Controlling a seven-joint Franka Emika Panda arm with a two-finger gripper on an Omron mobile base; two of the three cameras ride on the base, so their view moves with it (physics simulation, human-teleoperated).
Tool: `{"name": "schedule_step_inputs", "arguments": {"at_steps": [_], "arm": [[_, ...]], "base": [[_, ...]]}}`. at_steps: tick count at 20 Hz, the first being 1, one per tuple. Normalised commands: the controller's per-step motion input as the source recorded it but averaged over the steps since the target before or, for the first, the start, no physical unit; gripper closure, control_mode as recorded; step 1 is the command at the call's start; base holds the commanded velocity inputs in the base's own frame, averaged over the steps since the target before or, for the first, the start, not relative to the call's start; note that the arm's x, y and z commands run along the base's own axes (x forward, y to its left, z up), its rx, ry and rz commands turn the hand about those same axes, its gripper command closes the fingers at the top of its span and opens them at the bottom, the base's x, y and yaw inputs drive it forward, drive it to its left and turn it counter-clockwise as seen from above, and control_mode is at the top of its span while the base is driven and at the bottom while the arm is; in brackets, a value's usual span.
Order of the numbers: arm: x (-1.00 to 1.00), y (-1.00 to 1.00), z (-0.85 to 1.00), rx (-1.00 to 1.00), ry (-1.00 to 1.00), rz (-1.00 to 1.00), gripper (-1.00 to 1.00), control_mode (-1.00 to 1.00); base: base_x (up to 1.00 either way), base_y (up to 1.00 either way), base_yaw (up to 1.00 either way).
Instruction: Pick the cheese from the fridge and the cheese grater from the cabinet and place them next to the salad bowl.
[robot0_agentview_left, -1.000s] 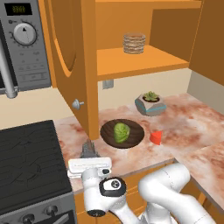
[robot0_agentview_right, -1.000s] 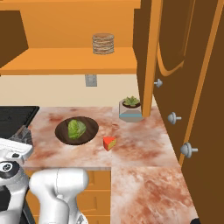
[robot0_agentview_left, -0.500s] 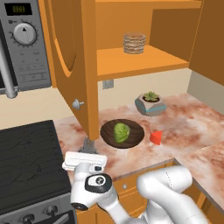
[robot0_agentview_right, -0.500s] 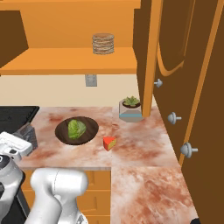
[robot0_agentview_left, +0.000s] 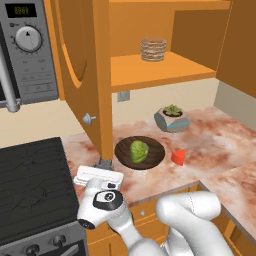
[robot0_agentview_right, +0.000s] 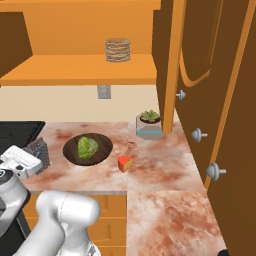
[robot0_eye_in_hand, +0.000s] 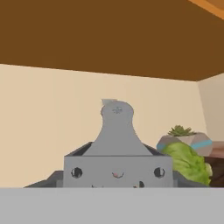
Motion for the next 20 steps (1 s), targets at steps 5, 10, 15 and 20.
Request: {"name": "schedule_step_inputs", "arguments": {"at_steps": [5,10,15,20], "arm": [[0.33,-0.11,-0.14,0.00,0.02,-0.09,1.00,-1.00],[0.12,-0.08,-0.24,-0.04,-0.01,-0.08,1.00,-1.00],[0.03,-0.03,-0.25,-0.06,-0.01,-0.12,1.00,-1.00],[0.00,-0.21,-0.19,0.00,0.01,-0.12,1.00,-1.00]], "base": [[0.00,0.00,0.00],[0.00,0.00,0.00],[0.00,0.00,0.00],[0.00,0.00,0.00]]}}
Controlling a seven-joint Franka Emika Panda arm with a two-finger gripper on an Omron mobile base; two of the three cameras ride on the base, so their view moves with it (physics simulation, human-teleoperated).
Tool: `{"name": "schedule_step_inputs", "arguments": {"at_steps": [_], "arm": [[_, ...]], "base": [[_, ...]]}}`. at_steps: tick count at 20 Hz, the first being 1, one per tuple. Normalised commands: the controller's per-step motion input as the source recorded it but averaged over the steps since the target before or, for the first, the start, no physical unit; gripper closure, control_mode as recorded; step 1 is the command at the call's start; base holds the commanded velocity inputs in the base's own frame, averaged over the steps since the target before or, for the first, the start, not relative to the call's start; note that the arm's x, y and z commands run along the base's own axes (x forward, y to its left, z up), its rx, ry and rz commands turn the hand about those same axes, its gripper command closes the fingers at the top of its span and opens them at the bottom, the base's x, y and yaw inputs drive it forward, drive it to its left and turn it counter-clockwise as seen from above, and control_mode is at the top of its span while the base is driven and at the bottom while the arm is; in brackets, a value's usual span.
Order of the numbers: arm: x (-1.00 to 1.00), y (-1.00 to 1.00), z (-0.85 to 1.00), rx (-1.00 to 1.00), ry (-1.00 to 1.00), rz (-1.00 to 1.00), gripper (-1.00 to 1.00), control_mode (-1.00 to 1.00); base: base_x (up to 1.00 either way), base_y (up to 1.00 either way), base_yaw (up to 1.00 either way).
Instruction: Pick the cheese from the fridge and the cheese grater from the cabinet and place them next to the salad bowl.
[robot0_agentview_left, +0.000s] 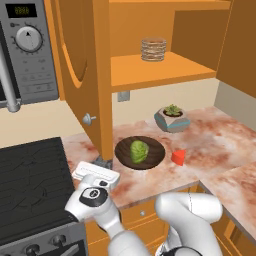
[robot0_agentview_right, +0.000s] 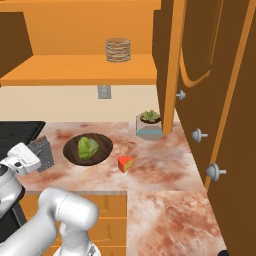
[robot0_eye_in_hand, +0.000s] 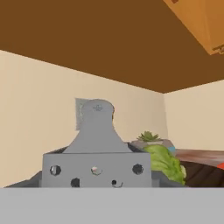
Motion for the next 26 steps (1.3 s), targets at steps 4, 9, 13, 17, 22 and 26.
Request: {"name": "schedule_step_inputs", "arguments": {"at_steps": [4,9,13,17,22,26], "arm": [[0.00,-0.17,-0.25,0.00,0.02,-0.09,-1.00,-1.00],[-0.01,-0.22,-0.01,0.00,0.00,-0.07,-1.00,-1.00],[-0.05,-0.10,0.00,0.00,0.00,-0.05,-1.00,-1.00],[0.00,0.00,0.00,0.00,0.00,-0.04,-1.00,-1.00],[0.00,0.00,0.02,0.00,0.00,-0.04,-1.00,-1.00],[0.00,0.00,0.12,0.00,-0.04,-0.03,-1.00,-1.00]], "base": [[0.00,0.00,0.00],[0.00,0.00,0.00],[0.00,0.00,0.00],[0.00,0.00,0.00],[0.00,0.00,0.00],[0.00,0.00,0.00]]}}
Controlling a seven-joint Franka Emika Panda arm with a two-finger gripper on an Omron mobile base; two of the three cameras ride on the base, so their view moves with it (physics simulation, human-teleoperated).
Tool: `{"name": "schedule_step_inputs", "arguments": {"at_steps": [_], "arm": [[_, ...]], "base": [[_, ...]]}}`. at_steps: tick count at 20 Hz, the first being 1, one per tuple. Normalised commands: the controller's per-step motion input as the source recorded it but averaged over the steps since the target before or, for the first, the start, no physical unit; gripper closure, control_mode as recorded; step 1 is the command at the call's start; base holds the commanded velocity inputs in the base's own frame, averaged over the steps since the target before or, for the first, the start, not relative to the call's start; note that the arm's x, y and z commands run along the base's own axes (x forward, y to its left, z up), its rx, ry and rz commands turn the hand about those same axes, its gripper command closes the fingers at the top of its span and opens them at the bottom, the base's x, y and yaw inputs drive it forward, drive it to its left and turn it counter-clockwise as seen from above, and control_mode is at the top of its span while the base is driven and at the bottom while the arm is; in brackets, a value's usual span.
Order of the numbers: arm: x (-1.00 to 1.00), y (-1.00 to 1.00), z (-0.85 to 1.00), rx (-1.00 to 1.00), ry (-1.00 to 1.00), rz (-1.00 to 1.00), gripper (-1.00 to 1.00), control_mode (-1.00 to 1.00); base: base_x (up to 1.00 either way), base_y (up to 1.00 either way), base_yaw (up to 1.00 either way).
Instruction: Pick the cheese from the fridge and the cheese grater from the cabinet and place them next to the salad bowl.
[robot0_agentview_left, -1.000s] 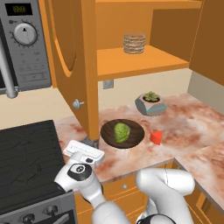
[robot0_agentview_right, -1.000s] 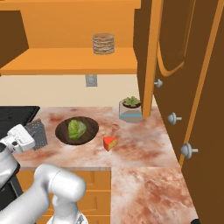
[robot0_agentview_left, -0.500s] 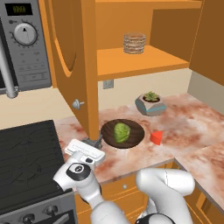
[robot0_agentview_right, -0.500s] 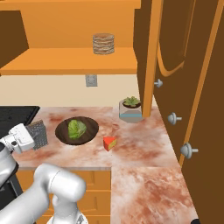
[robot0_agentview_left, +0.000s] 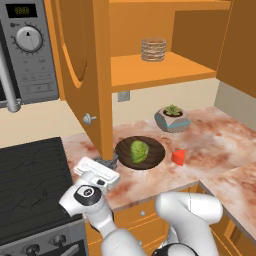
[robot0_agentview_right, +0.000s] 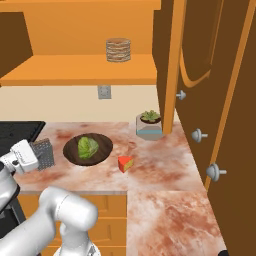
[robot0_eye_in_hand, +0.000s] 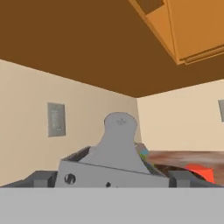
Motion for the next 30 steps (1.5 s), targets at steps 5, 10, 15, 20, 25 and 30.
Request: {"name": "schedule_step_inputs", "arguments": {"at_steps": [5,10,15,20,25,30], "arm": [[0.00,0.19,0.27,-0.02,-0.08,-0.01,-1.00,-1.00],[-0.01,0.08,0.22,-0.01,-0.07,0.00,-1.00,-1.00],[-0.28,0.00,0.12,0.00,-0.10,0.00,-1.00,-1.00],[-0.29,0.07,0.33,-0.02,-0.15,0.00,-1.00,-1.00],[-0.08,0.02,0.51,-0.01,-0.14,0.00,-1.00,-1.00],[-0.21,-0.18,0.35,0.00,-0.13,0.00,-1.00,-1.00]], "base": [[0.00,0.00,0.00],[0.00,0.00,0.00],[0.00,0.00,0.00],[0.00,0.00,0.00],[0.00,0.00,0.00],[0.00,0.00,0.00]]}}
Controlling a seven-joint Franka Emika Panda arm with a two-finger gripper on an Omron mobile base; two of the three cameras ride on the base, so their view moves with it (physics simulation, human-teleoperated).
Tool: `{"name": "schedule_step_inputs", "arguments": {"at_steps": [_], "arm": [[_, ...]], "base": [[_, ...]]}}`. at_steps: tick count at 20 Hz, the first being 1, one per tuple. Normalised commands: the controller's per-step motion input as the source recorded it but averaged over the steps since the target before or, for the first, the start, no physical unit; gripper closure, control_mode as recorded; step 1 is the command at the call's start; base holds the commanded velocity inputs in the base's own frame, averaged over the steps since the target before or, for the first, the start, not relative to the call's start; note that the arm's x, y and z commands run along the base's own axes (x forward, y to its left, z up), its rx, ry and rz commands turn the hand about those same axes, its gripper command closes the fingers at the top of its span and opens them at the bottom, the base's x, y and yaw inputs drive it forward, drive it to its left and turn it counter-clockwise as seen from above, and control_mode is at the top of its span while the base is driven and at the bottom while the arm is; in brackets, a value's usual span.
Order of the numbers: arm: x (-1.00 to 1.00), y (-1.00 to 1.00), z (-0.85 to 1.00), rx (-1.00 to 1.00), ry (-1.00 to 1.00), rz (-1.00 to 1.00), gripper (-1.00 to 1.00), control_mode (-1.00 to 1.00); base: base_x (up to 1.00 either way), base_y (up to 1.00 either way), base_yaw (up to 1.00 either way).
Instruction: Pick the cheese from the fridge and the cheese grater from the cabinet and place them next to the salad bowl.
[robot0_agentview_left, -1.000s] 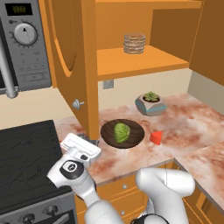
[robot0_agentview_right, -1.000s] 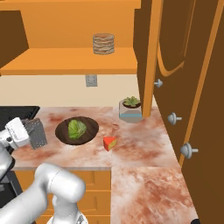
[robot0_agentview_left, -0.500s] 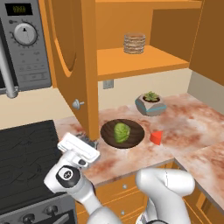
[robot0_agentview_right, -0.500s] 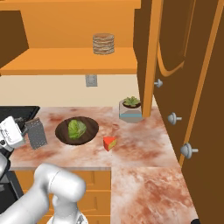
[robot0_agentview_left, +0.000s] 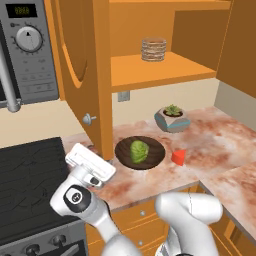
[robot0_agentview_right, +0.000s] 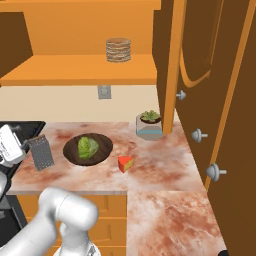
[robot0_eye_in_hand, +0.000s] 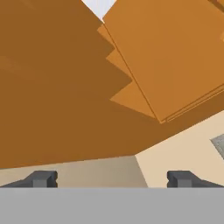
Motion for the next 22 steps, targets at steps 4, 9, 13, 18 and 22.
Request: {"name": "schedule_step_inputs", "arguments": {"at_steps": [4,9,13,18,22], "arm": [[-0.32,-0.52,0.26,0.00,-0.18,0.00,-1.00,-1.00],[-0.34,-0.65,0.32,0.01,-0.21,0.00,-1.00,-1.00],[-0.54,-0.30,0.72,0.01,-0.27,0.00,-1.00,-1.00],[-0.52,-0.32,1.00,0.04,-0.28,0.00,-1.00,-1.00],[-0.45,-0.72,0.91,0.12,-0.19,-0.04,-1.00,-1.00]], "base": [[0.00,0.00,0.00],[0.00,0.00,0.00],[0.00,0.00,0.00],[0.00,0.00,0.00],[0.00,0.00,0.00]]}}
